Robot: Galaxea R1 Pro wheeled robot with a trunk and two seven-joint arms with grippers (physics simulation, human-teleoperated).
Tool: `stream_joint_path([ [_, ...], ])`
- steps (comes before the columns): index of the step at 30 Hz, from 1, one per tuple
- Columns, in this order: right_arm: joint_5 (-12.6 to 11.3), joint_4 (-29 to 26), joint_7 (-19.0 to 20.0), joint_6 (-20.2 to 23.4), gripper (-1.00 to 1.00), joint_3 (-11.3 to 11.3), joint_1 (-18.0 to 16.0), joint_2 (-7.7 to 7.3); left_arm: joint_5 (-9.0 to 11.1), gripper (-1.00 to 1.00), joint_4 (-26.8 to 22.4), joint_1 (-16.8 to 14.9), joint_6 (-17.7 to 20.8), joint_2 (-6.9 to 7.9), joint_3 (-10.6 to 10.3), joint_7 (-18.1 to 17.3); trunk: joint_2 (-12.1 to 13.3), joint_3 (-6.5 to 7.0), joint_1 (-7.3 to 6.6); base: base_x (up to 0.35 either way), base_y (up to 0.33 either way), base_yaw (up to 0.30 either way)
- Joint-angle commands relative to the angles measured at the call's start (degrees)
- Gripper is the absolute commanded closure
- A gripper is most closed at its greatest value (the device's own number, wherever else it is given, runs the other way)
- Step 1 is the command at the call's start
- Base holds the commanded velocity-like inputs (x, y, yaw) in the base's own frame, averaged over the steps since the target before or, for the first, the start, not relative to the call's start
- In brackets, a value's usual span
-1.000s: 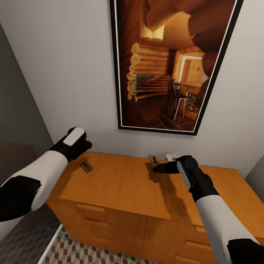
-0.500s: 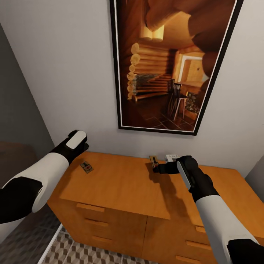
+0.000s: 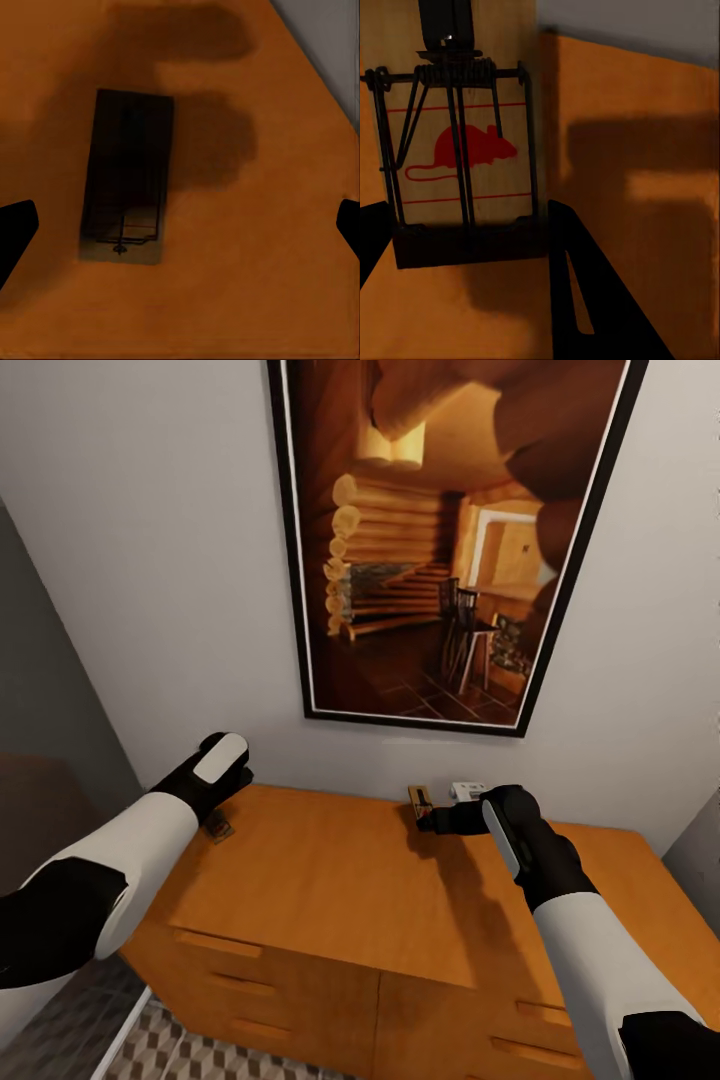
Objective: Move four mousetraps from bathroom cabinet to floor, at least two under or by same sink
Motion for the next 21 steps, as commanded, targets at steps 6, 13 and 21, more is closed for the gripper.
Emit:
stream_joint_path([
  [6,-0.35,0.02,-0.09,0.25,1.00,0.13,-0.05,-0.06,0.20,-1.00,-0.09,1.50,0.68,-0.89,-0.54,0.38,-0.06,-0.08,0.02,0.027,-0.044,0.000],
  [13,-0.35,0.40,-0.09,0.25,1.00,0.13,-0.05,-0.06,0.19,-1.00,-0.13,2.43,0.70,-1.21,-0.53,0.43,-0.06,-0.08,0.02,0.003,-0.004,0.000],
  [21,-0.35,0.72,-0.09,0.25,1.00,0.13,-0.05,-0.06,0.07,-1.00,-0.17,2.53,0.70,-0.97,-0.57,0.73,-0.06,-0.08,0.02,0.000,0.000,0.000],
])
